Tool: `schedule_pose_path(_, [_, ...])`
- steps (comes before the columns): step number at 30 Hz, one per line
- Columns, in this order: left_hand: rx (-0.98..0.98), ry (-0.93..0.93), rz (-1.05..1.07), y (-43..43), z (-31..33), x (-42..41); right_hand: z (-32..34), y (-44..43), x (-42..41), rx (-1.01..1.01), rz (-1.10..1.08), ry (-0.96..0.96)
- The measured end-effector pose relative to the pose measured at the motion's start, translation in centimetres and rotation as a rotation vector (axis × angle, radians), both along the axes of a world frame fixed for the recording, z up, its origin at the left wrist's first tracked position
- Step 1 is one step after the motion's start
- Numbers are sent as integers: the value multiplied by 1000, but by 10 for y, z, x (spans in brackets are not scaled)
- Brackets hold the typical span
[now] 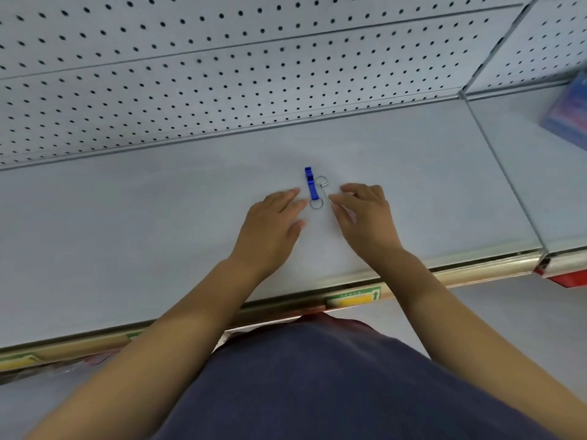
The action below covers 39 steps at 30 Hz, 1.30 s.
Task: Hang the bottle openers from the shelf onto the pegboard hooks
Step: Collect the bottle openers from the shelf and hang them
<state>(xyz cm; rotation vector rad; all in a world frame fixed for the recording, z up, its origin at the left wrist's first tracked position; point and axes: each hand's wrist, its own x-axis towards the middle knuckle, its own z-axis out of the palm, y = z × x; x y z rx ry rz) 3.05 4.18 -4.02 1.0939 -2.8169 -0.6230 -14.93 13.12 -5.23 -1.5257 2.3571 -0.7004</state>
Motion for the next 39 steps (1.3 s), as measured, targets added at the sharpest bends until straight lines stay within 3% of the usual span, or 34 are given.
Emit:
schedule_pose_path(4, [-24,94,-83,-10,-8,-15,-9,19,-17,-126,-71,-36])
schedule_pose_path(8, [6,166,-99,-23,-21,-27,-2,25,-27,-170,-193,-197])
schedule_pose_path(20, [-167,201,-108,-49,-15,-42,-3,-22,-32,-21,-262,-243])
schedule_pose_path(26, [-9,144,0,-47,-5,-42,8,-21,-37,31,-253,-352])
schedule_pose_path(31, [297,226,221,-35,7,-36,22,-14,-44,28,-265,-610])
schedule_pose_path(39, [609,548,594,-14,47,-19,66,-6,-29,-80,-212,-671])
